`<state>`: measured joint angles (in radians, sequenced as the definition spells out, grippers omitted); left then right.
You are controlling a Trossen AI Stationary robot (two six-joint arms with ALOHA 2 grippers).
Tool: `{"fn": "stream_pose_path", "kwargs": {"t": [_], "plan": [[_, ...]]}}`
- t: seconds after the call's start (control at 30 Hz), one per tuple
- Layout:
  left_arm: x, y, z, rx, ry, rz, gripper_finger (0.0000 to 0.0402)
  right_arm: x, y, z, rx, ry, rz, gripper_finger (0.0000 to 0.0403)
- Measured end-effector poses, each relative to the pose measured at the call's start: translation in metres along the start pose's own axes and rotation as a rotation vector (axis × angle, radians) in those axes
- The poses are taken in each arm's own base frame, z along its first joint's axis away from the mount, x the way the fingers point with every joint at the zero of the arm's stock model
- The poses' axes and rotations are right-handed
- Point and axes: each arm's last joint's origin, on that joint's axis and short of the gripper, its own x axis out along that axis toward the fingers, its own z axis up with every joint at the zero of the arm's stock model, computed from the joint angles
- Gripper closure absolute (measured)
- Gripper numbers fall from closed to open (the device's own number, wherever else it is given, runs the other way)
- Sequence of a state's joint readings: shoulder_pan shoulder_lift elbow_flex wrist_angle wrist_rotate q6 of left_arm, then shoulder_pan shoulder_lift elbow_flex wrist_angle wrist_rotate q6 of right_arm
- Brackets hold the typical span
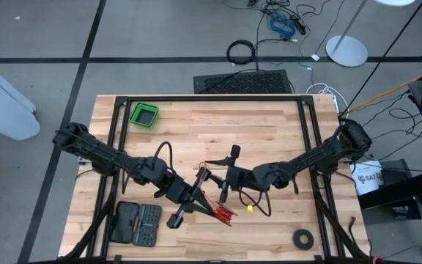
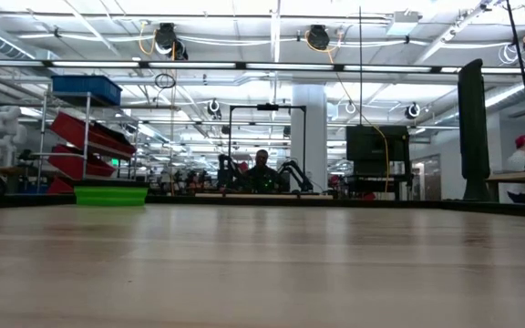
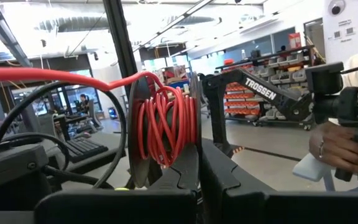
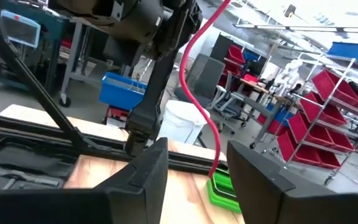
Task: Coil cords
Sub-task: Coil the red wire into the spool
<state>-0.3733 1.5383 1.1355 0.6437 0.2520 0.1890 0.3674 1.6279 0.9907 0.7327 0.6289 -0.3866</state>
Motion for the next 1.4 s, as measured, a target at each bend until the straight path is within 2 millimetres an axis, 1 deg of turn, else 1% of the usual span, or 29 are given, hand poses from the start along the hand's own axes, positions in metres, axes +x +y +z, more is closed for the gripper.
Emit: {"fn": "stream_pose_path", "kwargs": {"t": [0.2,0.4,0.57,0.6,0.8,1.0,1.17,1.4], "plan": [[0.0,0.0,0.0,-0.001,0.002,-0.001,0.0401,0.0,0.0,0.0,-0.017,-0.003,-0.001,0.0288],[0.0,0.0,0.0,-0.001,0.002,-0.001,0.0401,0.002,-0.002,0.0,-0.016,-0.003,-0.009,0.0337],[0.0,0.0,0.0,-0.001,0.002,-0.001,0.0401,0.002,-0.003,0.001,-0.02,-0.018,-0.015,0.0392],[0.0,0.0,0.0,-0.001,0.002,-0.001,0.0401,0.002,-0.003,0.001,-0.026,-0.018,-0.015,0.0397],[0.0,0.001,-0.001,-0.029,0.012,0.026,0.0401,-0.001,-0.001,0.002,-0.034,0.003,-0.055,0.0402],[0.0,0.001,-0.002,-0.037,0.016,0.029,0.0401,-0.011,0.003,0.012,-0.034,-0.004,-0.056,0.0402],[-0.001,0.001,0.0,-0.034,0.012,0.028,0.0401,-0.017,0.012,0.008,-0.017,0.055,-0.019,0.0403],[-0.006,0.002,0.008,-0.022,0.023,0.027,0.0401,-0.025,0.022,0.005,0.013,0.096,0.023,0.0403]]}}
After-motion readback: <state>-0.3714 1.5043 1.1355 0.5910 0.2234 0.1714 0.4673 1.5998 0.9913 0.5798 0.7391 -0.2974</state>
